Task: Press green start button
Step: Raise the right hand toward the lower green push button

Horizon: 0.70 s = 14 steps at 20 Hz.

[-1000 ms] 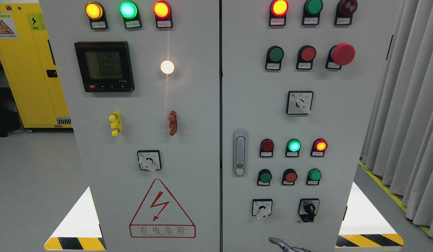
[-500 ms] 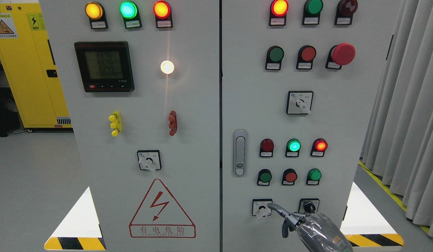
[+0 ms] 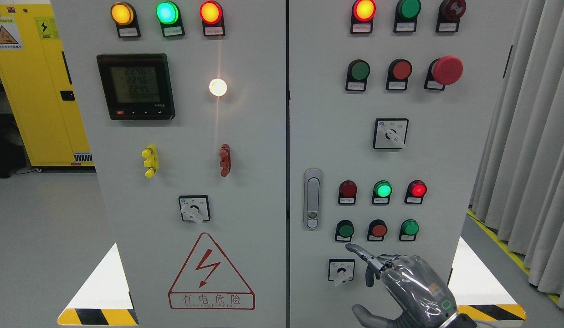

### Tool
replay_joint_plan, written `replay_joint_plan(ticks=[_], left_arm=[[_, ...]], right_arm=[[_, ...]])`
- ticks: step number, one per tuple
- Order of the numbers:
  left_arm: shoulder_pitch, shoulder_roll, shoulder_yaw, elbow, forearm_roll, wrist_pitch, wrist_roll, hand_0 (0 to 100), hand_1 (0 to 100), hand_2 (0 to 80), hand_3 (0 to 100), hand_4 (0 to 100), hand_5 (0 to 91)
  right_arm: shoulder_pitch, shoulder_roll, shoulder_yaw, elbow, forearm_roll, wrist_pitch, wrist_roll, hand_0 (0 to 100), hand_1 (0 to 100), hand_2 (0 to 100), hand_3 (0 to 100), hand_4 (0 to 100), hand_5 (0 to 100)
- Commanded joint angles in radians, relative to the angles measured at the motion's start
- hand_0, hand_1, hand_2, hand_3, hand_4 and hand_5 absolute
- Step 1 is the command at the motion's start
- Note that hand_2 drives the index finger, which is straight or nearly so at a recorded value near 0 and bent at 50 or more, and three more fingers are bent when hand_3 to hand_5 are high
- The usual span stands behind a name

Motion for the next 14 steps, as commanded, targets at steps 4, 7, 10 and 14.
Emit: replay_joint_plan(ticks=[4,7,10,14], left_arm=[[-0.023,-0.044,-0.002,-0.028,-0.001,0.001,0.0,12,56,0.0,0,0,0.0],[-0.023,-0.044,-0.004,-0.028,-0.002,0.001,0.0,12,56,0.0,0,0,0.0],[-0.023,-0.046,-0.004,-0.028,-0.002,0.003,0.0,12,56,0.0,0,0,0.0],[-0.023,-0.044,-0.004,-0.028,-0.002,0.001,0.0,12,56,0.0,0,0,0.0]], right_arm=[[-0.035,0.0,0.025,0.073,0.01,0.015,-0.001,37,63,0,65,67,67],[-0.038,0.0,0.022,0.077,0.01,0.021,0.001,37,63,0,65,67,67],[-0.05,0.0,0.016,0.091,0.01,0.021,0.001,38,62,0,65,67,66],[-0.058,0.0,0.011,0.1,0.01,0.021,0.001,38,62,0,65,67,66]])
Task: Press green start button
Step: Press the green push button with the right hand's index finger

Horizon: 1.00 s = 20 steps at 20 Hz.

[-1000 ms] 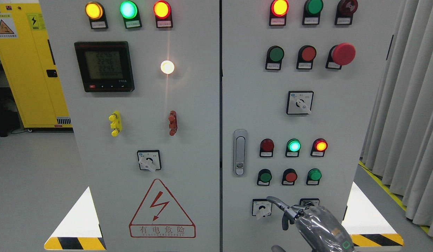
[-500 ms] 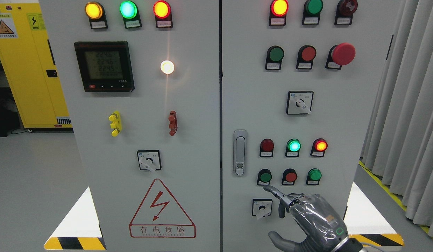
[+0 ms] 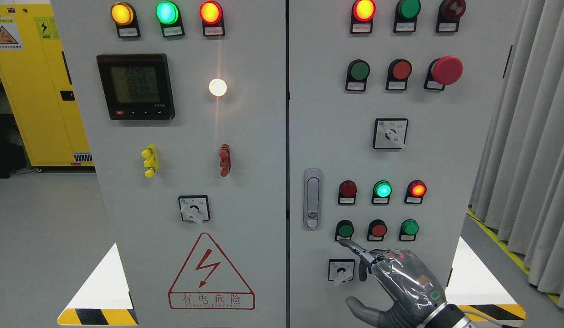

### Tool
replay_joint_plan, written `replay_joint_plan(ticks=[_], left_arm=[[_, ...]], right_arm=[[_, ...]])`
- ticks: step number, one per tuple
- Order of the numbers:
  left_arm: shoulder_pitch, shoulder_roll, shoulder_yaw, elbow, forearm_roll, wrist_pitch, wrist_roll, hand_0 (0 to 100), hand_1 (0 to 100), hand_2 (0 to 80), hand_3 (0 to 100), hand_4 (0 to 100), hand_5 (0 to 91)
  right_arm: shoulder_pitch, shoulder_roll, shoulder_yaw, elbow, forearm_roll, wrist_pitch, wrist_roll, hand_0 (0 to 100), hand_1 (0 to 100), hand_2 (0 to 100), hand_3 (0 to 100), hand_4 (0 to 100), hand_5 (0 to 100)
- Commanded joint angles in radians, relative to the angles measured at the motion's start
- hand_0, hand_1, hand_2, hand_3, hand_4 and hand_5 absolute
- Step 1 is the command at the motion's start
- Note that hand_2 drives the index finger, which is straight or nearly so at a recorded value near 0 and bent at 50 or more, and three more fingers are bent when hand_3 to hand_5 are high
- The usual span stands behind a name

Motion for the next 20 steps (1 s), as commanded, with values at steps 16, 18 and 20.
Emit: replay_joint_plan(ticks=[16,18,20], left_arm=[[-0.023,-0.014,-0.001,-0.028,0.0,0.0,0.0,12,56,0.0,0,0,0.0],[-0.023,-0.014,-0.001,-0.028,0.0,0.002,0.0,12,56,0.0,0,0,0.0],[-0.023,-0.014,-0.001,-0.028,0.0,0.002,0.0,12,56,0.0,0,0,0.0]], right_arm=[[-0.023,0.0,-0.029,0.059,-0.001,0.016,-0.002,38,62,0,65,67,66],[-0.026,-0.001,-0.029,0.067,-0.001,0.017,0.0,39,62,0,65,67,66],[-0.029,-0.001,-0.028,0.078,-0.001,0.017,0.0,39,62,0,65,67,66]])
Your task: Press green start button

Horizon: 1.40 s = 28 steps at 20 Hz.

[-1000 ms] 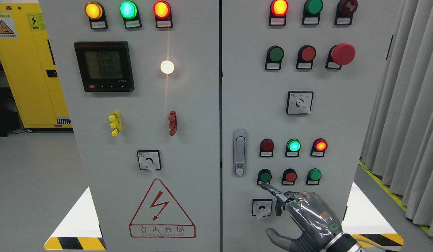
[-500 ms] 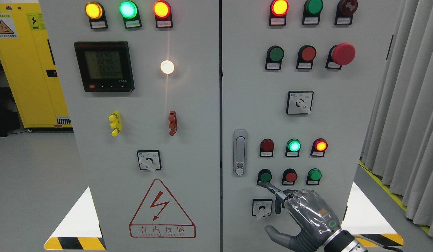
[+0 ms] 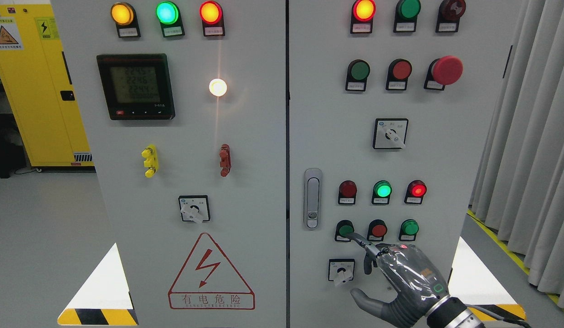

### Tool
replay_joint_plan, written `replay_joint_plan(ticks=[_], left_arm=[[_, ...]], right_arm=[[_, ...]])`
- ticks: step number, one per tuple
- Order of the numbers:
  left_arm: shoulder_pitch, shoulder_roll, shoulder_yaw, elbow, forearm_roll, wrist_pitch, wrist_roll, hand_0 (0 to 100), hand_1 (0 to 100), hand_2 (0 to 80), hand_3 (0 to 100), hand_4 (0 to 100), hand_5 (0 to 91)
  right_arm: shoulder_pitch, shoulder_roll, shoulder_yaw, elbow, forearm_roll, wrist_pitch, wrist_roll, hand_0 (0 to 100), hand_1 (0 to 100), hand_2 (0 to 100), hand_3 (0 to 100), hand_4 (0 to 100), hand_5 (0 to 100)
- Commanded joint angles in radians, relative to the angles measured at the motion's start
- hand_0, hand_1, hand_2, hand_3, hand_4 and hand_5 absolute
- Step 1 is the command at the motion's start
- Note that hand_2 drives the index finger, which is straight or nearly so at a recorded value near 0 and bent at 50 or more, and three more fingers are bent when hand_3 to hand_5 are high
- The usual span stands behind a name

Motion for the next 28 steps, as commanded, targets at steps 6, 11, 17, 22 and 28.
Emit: replay_joint_plan(ticks=[6,11,17,22,28], left_arm=[[-0.023,-0.001,0.0,-0.028,0.0,-0.001,0.0,12,56,0.0,0,0,0.0],[-0.023,-0.003,0.0,-0.028,0.0,-0.001,0.0,12,56,0.0,0,0,0.0],[-0.023,-0.001,0.0,-0.028,0.0,-0.001,0.0,12,56,0.0,0,0,0.0],[-0.023,-0.001,0.0,-0.028,0.0,-0.001,0.0,12,56,0.0,0,0,0.0],[-0.023,-0.001,0.0,-0.028,0.0,-0.001,0.0,12,56,0.0,0,0,0.0]], right_arm=[[-0.013,-0.001,-0.001,0.044,0.0,0.002,0.001,39,62,0,65,66,66],[-0.03,0.0,0.003,0.046,0.0,0.017,0.001,39,62,0,65,66,66],[-0.043,-0.001,0.004,0.047,0.0,0.034,0.002,40,62,0,65,66,66],[-0.04,0.0,-0.002,0.041,-0.002,0.033,0.001,40,62,0,65,66,66],[-0.019,0.003,-0.013,-0.011,-0.011,0.031,-0.004,41,62,0,65,66,66]])
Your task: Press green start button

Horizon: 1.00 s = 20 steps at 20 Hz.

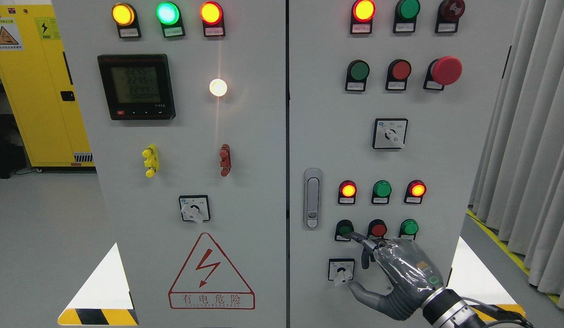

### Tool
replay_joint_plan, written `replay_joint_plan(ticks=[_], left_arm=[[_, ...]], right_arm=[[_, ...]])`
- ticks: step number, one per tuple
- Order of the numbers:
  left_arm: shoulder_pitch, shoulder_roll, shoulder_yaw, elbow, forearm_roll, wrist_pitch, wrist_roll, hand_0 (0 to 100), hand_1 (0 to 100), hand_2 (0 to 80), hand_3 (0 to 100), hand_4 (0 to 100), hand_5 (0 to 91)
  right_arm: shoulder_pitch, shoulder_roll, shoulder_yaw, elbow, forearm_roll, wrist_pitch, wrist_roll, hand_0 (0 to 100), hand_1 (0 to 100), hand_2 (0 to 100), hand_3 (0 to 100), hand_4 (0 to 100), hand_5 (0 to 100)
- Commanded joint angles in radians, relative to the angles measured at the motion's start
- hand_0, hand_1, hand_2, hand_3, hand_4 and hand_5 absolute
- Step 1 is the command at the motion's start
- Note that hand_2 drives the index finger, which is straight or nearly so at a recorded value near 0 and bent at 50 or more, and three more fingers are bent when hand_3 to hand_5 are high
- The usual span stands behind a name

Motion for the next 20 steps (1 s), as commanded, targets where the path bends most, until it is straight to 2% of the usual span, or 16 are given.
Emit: replay_joint_plan(ticks=[1,4,7,12,16,17,20], left_arm=[[-0.023,-0.001,0.0,-0.028,0.0,-0.001,0.0,12,56,0.0,0,0,0.0],[-0.023,-0.001,0.0,-0.028,0.0,-0.001,0.0,12,56,0.0,0,0,0.0],[-0.023,-0.001,0.0,-0.028,0.0,-0.001,0.0,12,56,0.0,0,0,0.0],[-0.023,-0.001,0.0,-0.028,0.0,-0.001,0.0,12,56,0.0,0,0,0.0],[-0.023,-0.001,0.0,-0.028,0.0,-0.001,0.0,12,56,0.0,0,0,0.0],[-0.023,0.001,0.0,-0.028,0.0,-0.001,0.0,12,56,0.0,0,0,0.0],[-0.023,-0.001,0.0,-0.028,0.0,-0.001,0.0,12,56,0.0,0,0,0.0]], right_arm=[[0.023,0.003,-0.026,-0.052,-0.008,-0.001,-0.006,41,62,0,64,66,66],[0.05,0.011,-0.027,-0.084,-0.018,-0.004,-0.009,43,63,0,65,66,66],[0.07,0.017,-0.012,-0.121,-0.125,-0.004,-0.012,44,63,0,65,67,67],[0.121,0.033,-0.01,-0.216,-0.201,-0.007,-0.026,44,63,0,65,68,69],[0.21,0.059,0.005,-0.28,-0.317,-0.006,-0.035,44,63,0,66,67,69],[0.243,0.063,0.007,-0.294,-0.339,-0.007,-0.044,45,63,0,65,67,68],[0.313,0.065,0.016,-0.305,-0.417,-0.007,-0.109,45,62,0,64,65,63]])
